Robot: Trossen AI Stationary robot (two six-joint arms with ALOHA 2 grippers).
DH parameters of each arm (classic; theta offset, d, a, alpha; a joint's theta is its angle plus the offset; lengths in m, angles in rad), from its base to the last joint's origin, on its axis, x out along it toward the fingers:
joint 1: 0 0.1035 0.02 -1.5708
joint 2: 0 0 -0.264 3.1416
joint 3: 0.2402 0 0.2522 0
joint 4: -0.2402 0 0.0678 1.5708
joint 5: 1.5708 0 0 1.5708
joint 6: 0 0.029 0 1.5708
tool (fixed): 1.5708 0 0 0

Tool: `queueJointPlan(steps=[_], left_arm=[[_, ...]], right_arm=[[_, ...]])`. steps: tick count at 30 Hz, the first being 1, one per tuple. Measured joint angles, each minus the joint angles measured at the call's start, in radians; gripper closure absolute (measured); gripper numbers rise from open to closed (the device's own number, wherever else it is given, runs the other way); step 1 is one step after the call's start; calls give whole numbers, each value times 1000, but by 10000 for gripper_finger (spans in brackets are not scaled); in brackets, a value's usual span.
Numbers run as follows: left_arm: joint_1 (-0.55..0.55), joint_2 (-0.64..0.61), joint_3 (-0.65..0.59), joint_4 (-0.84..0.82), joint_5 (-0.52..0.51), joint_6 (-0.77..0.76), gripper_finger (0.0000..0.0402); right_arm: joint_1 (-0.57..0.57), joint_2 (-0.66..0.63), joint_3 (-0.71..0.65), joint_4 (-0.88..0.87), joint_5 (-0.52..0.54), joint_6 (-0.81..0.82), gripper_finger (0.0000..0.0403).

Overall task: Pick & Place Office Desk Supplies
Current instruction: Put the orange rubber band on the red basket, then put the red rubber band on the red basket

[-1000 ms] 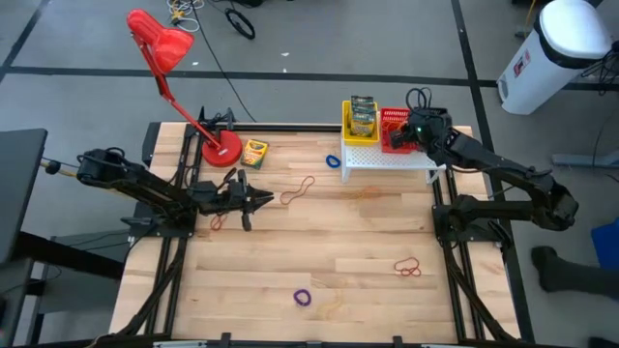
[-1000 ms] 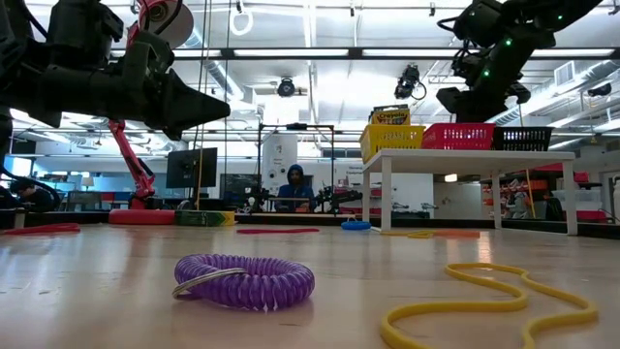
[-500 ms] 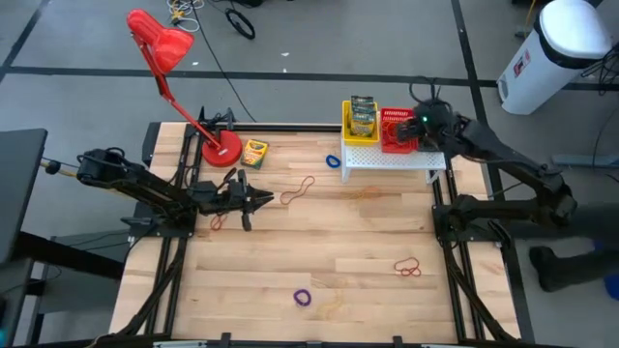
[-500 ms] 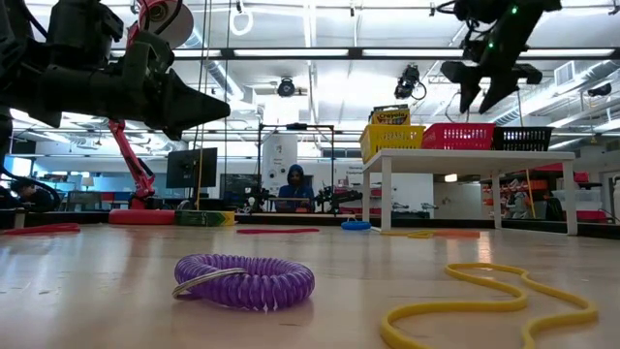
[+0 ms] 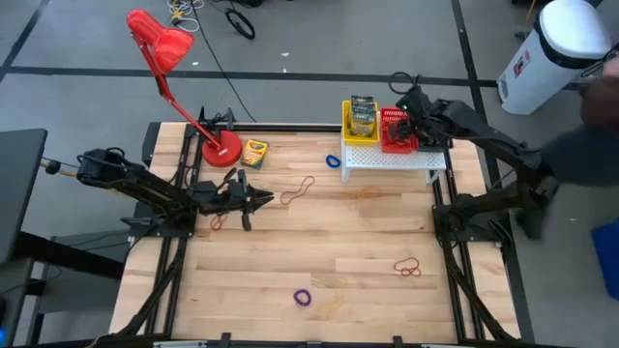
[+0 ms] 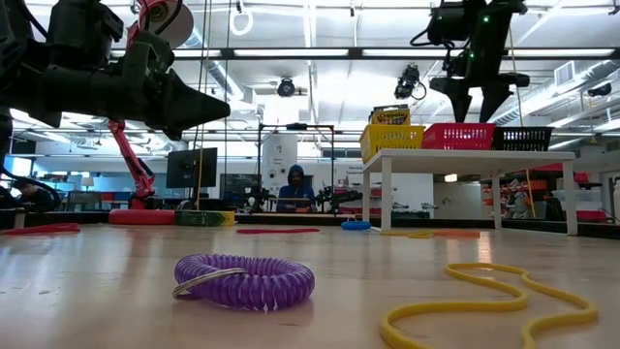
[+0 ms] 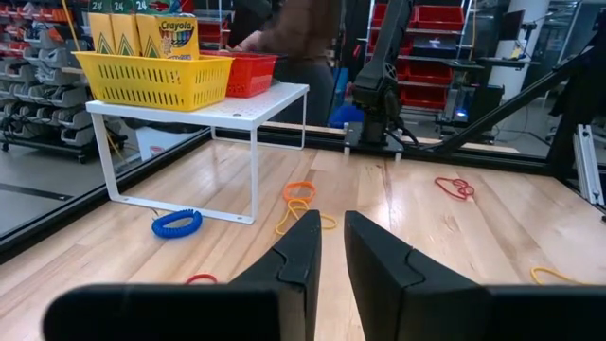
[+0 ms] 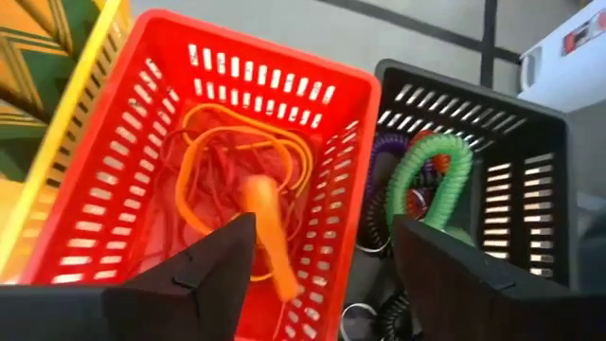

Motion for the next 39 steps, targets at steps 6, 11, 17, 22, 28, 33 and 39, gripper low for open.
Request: queueJointPlan(steps=[6, 11, 17, 22, 28, 33, 39], left_arm=[[0, 0, 0, 0, 0, 0, 345], [0, 0, 0, 0, 0, 0, 345], [0, 0, 0, 0, 0, 0, 345], [0, 0, 0, 0, 0, 0, 345], [0, 0, 0, 29, 0, 0, 345], [0, 0, 0, 29, 1, -35, 345], [7, 0, 9, 20, 2, -103, 345]], right_arm=[[0, 7, 54, -30, -92, 4, 121], [8, 5, 105, -42, -203, -45, 127], [189, -68, 72, 58, -150, -137, 207], [388, -150, -46, 234, -76, -204, 322], [405, -154, -78, 177, 68, -143, 389], [426, -152, -98, 190, 93, -157, 397], [673, -171, -237, 399, 134, -179, 397]])
